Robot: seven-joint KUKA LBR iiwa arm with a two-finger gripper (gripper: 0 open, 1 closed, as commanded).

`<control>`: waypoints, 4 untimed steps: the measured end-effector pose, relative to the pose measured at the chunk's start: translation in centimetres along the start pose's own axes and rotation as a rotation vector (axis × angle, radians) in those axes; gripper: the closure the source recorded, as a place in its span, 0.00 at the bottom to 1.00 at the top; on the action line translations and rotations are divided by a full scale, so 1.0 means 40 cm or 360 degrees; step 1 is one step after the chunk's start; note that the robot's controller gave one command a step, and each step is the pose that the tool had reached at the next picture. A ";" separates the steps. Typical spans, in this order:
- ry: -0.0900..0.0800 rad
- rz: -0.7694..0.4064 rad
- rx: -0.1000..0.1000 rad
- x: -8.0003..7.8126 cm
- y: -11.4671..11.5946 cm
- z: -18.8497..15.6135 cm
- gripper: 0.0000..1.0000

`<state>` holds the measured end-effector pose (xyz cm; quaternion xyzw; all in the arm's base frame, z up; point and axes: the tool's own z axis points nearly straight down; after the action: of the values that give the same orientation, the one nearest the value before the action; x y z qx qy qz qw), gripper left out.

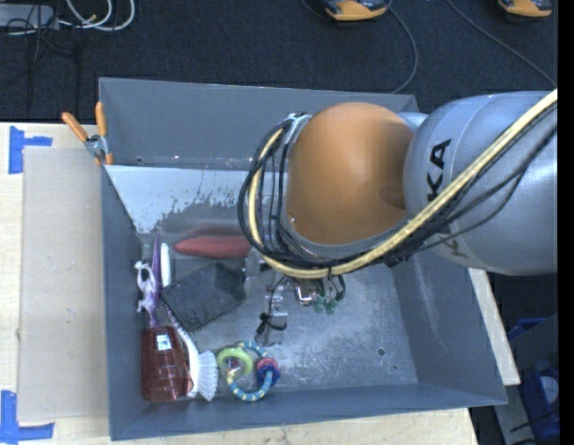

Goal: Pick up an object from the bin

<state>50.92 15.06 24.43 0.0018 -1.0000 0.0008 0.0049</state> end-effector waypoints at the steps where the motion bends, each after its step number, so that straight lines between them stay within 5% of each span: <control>1: -0.0012 0.0008 -0.0002 -0.004 -0.003 -0.011 0.00; 3: -0.0002 -0.0215 0.0000 0.058 0.013 0.217 0.00; 4: -0.0008 -0.0518 0.0000 0.031 -0.012 0.260 0.00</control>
Offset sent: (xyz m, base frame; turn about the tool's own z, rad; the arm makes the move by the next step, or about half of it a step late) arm -0.0179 0.0053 -0.1743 -0.2575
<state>49.58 14.57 14.03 0.1638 -0.9865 0.0000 0.0023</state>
